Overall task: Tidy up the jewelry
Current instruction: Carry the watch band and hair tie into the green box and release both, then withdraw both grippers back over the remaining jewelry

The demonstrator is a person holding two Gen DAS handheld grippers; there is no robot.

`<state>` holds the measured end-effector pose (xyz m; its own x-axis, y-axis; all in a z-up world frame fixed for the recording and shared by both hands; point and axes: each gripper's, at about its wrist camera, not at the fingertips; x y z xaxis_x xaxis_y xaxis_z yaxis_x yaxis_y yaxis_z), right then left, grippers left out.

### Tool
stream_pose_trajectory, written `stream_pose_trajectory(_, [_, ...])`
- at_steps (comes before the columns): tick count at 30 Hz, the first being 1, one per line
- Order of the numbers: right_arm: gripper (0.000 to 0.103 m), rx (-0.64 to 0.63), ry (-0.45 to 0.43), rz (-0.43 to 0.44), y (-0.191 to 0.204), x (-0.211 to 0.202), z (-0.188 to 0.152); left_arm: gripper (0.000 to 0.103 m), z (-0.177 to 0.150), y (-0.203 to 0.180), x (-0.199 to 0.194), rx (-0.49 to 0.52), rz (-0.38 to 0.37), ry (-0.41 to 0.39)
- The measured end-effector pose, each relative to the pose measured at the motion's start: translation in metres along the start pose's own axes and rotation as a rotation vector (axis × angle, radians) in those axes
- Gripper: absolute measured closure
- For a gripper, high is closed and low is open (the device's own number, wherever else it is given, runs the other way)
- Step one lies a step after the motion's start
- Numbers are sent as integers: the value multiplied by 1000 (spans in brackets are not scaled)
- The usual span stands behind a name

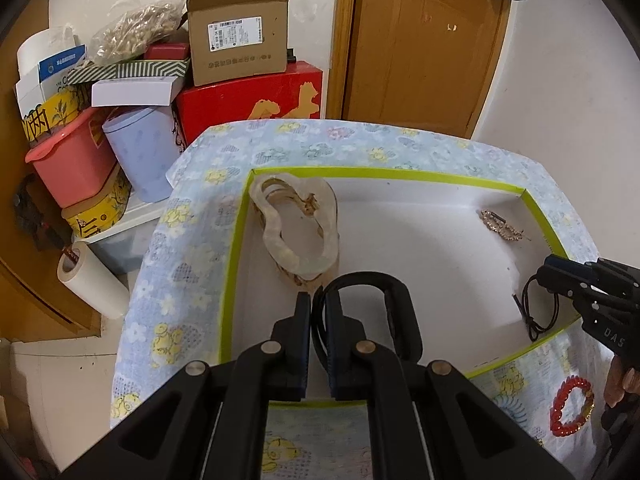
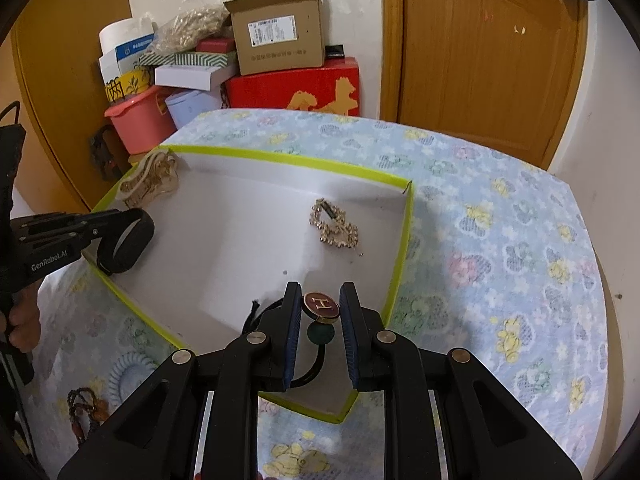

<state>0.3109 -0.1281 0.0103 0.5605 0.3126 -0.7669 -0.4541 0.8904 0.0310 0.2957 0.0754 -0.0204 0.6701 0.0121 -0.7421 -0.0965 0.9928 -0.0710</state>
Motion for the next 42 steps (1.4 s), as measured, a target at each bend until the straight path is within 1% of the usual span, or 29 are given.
stream_pose_trajectory(2, [82,-8,6,-7,2,0,0,94,0,1,0,-4,2,2])
stream_pose_trajectory(4, [79,-14,7,-8,4,-1,-1,94,-1,2,-1,-10,1,-2])
stream_pose_trajectory(7, [73,-25,1,-19,7,-6,-1,92,0,3,-2,-16,-4,-2])
stream_pose_trajectory(8, [69,-26,-4,-21,8,-9,-1,91,0,3,-3,-16,-5,-3])
stream_pose_trajectory(9, [65,-26,-8,-23,8,-11,-1,89,0,3,-5,-16,-7,-6])
stream_pose_trajectory(10, [63,-27,-14,-25,9,-14,-1,87,0,3,-6,-16,-6,-10])
stream_pose_trajectory(11, [62,-26,-21,-25,10,-18,-2,82,-1,3,-9,-17,-7,-16])
stream_pose_trajectory(12, [62,-24,-24,-25,10,-20,-2,77,-1,3,-12,-19,-11,-23])
stream_pose_trajectory(14, [62,-16,-32,-26,11,-28,-3,74,-2,4,-18,-23,-13,-33])
stream_pose_trajectory(19, [62,-11,-57,-23,15,-51,-12,74,-9,3,-37,-19,-11,-55])
stream_pose_trajectory(25, [62,-19,-82,-15,27,-84,-32,74,-24,-1,-64,-24,-17,-69])
stream_pose_trajectory(36, [62,-3,-128,-14,41,-146,-82,74,-71,-18,-120,-10,-38,-89])
stream_pose_trajectory(39, [62,-6,-136,-22,47,-159,-97,74,-86,-22,-133,-8,-45,-92])
stream_pose_trajectory(42, [62,-3,-124,-14,52,-166,-111,74,-99,-28,-144,0,-53,-91])
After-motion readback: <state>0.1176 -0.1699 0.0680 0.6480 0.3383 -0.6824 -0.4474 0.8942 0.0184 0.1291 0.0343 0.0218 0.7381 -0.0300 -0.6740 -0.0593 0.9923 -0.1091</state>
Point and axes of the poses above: each gripper's, at about its wrist camera, not at the fingertips, and x roughly the way its jaws point, y to its left, z to its top, and after that the axes turned 3 degrees about -y, right-handed
